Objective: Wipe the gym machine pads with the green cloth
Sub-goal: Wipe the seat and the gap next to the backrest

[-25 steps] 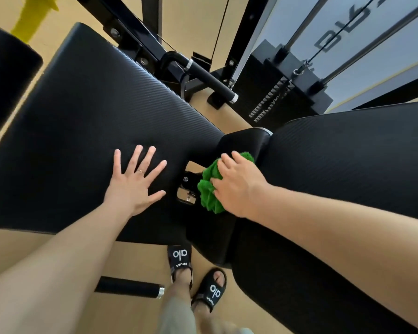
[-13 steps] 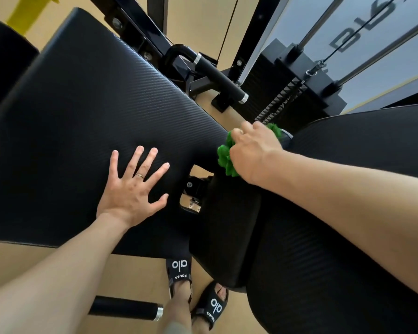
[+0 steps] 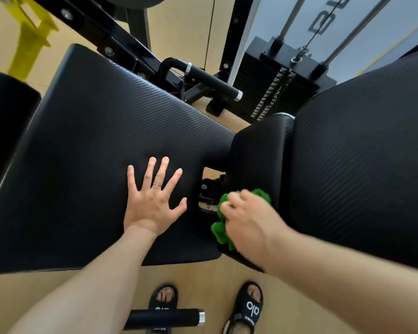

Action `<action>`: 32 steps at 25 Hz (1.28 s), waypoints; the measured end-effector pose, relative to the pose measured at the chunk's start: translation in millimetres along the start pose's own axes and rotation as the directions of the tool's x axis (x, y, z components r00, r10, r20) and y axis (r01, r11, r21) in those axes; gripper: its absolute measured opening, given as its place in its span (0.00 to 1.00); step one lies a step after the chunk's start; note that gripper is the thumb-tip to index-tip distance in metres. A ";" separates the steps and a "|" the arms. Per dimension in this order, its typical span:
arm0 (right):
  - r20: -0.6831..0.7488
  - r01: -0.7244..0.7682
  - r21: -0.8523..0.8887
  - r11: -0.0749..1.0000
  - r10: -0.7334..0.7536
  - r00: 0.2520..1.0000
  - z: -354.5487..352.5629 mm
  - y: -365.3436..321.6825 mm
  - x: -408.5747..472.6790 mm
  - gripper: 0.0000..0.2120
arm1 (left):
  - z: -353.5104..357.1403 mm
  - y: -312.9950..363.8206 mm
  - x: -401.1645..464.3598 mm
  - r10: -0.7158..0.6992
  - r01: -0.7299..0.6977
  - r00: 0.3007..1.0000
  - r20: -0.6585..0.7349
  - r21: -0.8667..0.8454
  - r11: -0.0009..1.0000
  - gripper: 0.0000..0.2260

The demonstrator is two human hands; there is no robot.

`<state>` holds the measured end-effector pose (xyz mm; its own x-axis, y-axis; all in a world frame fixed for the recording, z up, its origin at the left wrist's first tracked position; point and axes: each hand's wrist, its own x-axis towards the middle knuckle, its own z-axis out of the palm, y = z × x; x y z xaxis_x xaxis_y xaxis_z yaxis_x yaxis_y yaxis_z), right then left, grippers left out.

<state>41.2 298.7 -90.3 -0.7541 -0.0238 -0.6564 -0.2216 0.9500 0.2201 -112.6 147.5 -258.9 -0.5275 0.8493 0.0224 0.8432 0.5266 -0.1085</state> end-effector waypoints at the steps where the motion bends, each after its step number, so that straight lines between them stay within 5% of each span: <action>1: -0.025 -0.041 0.000 0.999 0.041 0.999 0.7 16.4 6.4 0.16 | 1.1 -1.0 -0.4 0.002 -0.002 1.000 -0.008 0.001 1.000 0.34; 6: -0.090 -0.392 -0.122 0.912 0.383 0.919 -1.3 82.6 42.8 0.17 | 8.0 -2.5 -3.2 0.002 -0.002 0.998 -0.069 -0.002 1.000 0.34; 10: -0.063 -0.518 0.035 0.855 0.519 0.852 -1.2 31.6 29.8 0.18 | 7.4 -3.6 0.1 0.018 -0.018 0.997 -0.073 0.007 1.000 0.34; 15: 0.048 -0.360 -0.161 0.919 0.371 0.927 -5.3 -55.9 -27.2 0.22 | -0.8 -2.4 -1.6 0.011 -0.011 1.000 -0.028 0.009 1.000 0.33; 19: 0.026 -0.301 -0.278 0.912 0.320 0.947 -10.9 -31.8 -27.3 0.21 | 0.4 -2.8 -1.8 0.016 -0.016 0.999 -0.034 -0.009 1.000 0.34; 26: -0.070 -0.620 -0.319 0.717 0.634 0.770 -25.1 101.6 24.5 0.18 | 13.2 -3.6 0.2 0.019 -0.024 0.995 -0.103 -0.041 0.999 0.33; 32: -0.004 -0.625 -0.221 0.748 0.641 0.768 -25.8 47.5 5.1 0.15 | 7.1 -2.6 -0.8 0.013 -0.014 0.997 -0.077 -0.012 1.000 0.33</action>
<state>10.9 335.7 -64.6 -0.7237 0.5889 -0.3598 0.1690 0.6568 0.7349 -115.1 145.2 -265.7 -0.5066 0.8566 0.0975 0.8519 0.5148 -0.0966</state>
